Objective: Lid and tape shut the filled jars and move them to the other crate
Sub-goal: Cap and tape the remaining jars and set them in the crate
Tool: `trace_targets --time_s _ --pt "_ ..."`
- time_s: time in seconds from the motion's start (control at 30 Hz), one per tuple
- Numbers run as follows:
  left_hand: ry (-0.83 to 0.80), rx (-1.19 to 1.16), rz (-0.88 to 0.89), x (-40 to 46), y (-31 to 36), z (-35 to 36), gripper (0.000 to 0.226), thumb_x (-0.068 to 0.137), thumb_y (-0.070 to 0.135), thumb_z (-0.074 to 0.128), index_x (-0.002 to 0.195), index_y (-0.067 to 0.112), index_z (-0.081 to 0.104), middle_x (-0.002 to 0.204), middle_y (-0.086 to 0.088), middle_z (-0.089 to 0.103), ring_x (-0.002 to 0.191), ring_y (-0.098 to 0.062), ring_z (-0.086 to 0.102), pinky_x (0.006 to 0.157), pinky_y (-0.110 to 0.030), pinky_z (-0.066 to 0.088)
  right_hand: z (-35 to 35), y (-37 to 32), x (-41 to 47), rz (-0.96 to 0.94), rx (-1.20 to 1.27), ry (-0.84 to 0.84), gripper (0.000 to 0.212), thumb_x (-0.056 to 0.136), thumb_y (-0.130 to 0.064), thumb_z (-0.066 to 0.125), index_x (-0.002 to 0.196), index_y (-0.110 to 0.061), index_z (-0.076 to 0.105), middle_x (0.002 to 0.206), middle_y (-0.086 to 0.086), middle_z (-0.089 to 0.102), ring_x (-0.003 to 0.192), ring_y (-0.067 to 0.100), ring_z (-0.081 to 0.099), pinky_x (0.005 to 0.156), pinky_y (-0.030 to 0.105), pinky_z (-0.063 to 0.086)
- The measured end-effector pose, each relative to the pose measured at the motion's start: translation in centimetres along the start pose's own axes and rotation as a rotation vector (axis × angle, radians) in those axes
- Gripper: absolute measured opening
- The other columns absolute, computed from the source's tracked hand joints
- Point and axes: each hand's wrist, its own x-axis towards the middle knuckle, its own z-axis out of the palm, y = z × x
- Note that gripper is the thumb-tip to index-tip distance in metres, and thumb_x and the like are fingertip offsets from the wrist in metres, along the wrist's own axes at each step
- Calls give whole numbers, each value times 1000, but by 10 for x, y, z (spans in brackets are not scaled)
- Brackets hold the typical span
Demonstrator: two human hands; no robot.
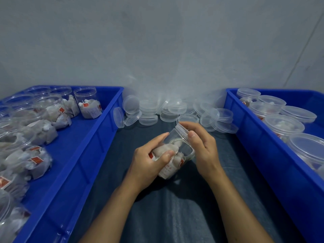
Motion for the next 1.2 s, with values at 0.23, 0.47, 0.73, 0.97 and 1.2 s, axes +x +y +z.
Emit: trace_targets --time_s 0.23,0.47,0.73,0.97,1.2 --pt "-74 -251 -122 2 2 -3 59 83 53 65 127 15 74 110 -6 81 100 -17 74 83 -26 55 7 3 -4 7 124 29 45 95 -34 49 121 -4 71 109 11 75 103 33 69 91 51 53" --pt "-300 -632 -437 2 11 -10 71 91 55 53 122 -6 74 109 -29 72 94 -35 69 88 -38 54 13 -3 -3 -51 248 32 42 98 -35 47 119 -10 73 110 12 74 103 37 69 89 55 52" --pt "-616 -822 -591 -3 15 -19 86 95 66 45 134 -9 63 103 -33 69 80 -40 71 71 -41 60 23 -16 -6 -134 275 40 41 100 -35 42 119 -16 73 111 10 74 103 33 69 88 49 54" --pt "-727 -868 -590 1 6 -24 82 103 67 37 128 -4 69 103 -33 71 82 -40 73 72 -41 60 20 -20 -7 -138 183 -5 46 100 -33 41 122 -4 70 113 5 74 103 28 71 89 37 54" --pt "-614 -799 -467 -9 14 -22 40 107 27 48 106 -1 75 79 -31 68 56 -32 72 46 -32 58 27 -26 -10 -272 51 20 50 100 -31 36 127 -1 67 120 9 71 110 31 69 90 44 53"
